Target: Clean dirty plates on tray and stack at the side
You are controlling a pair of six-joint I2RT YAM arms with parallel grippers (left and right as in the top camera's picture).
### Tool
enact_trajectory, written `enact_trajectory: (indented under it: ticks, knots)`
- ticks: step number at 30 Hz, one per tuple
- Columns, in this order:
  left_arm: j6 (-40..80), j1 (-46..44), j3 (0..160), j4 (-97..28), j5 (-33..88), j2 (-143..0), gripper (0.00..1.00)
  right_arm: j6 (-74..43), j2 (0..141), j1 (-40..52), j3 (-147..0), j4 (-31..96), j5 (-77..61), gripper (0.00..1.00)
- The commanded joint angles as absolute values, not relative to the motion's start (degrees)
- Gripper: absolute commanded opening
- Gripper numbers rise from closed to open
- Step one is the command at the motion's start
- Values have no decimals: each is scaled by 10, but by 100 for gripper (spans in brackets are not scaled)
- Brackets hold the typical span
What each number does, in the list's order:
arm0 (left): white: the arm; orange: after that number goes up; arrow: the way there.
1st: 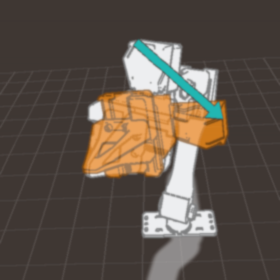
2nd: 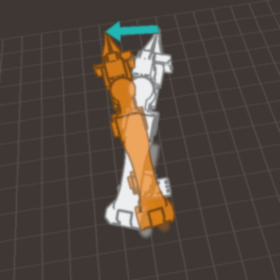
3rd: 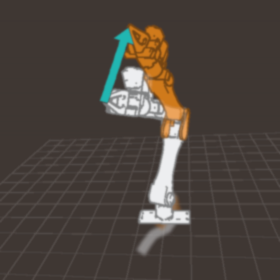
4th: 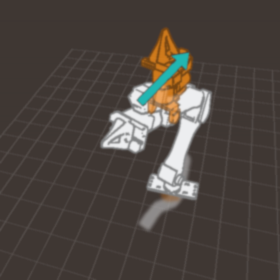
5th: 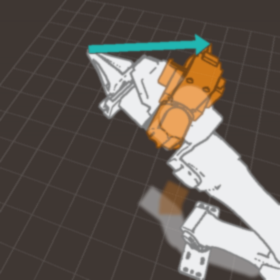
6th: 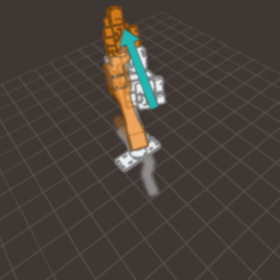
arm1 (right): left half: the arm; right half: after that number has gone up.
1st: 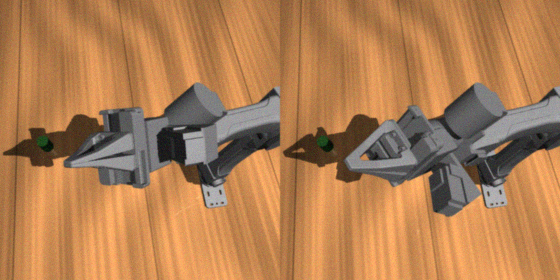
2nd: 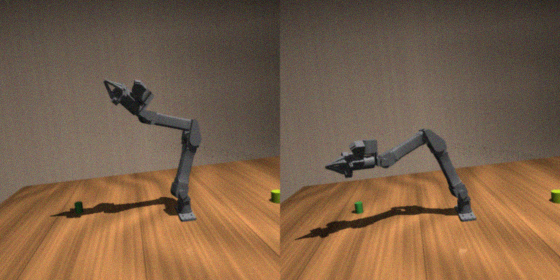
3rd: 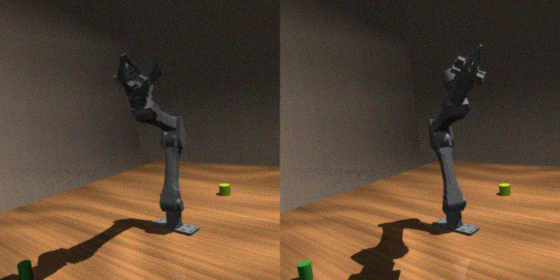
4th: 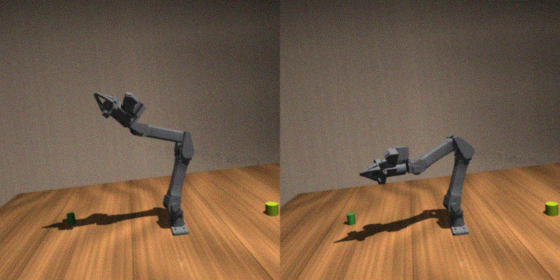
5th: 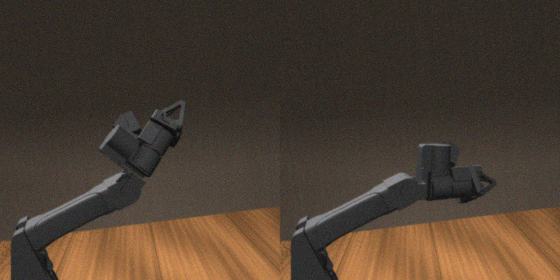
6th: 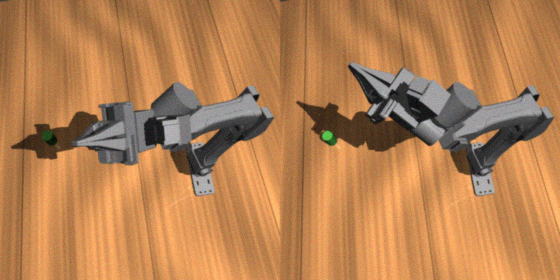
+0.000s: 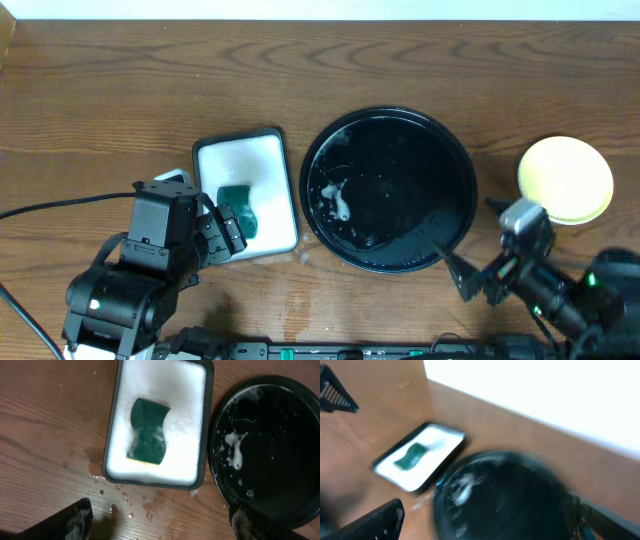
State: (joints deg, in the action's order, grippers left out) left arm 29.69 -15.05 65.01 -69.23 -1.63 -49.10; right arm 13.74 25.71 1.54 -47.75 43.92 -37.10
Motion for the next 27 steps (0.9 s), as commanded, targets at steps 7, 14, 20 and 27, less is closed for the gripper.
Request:
enact_trajectory:
  ticks: [7,14,20,27]
  knots:
    - [289,-148,659,-694,-17,-490,88,184,0,26,-271,385,-242,99]
    - [289,-148,659,-694,-17,-490,88,133,3,26,-188,290,-194,99]
    - [289,-148,659,-694,-17,-490,88,119,3,26,-103,145,-179,99]
    - [289,-148,659,-694,-17,-490,88,21,3,26,-1,-25,-164,99]
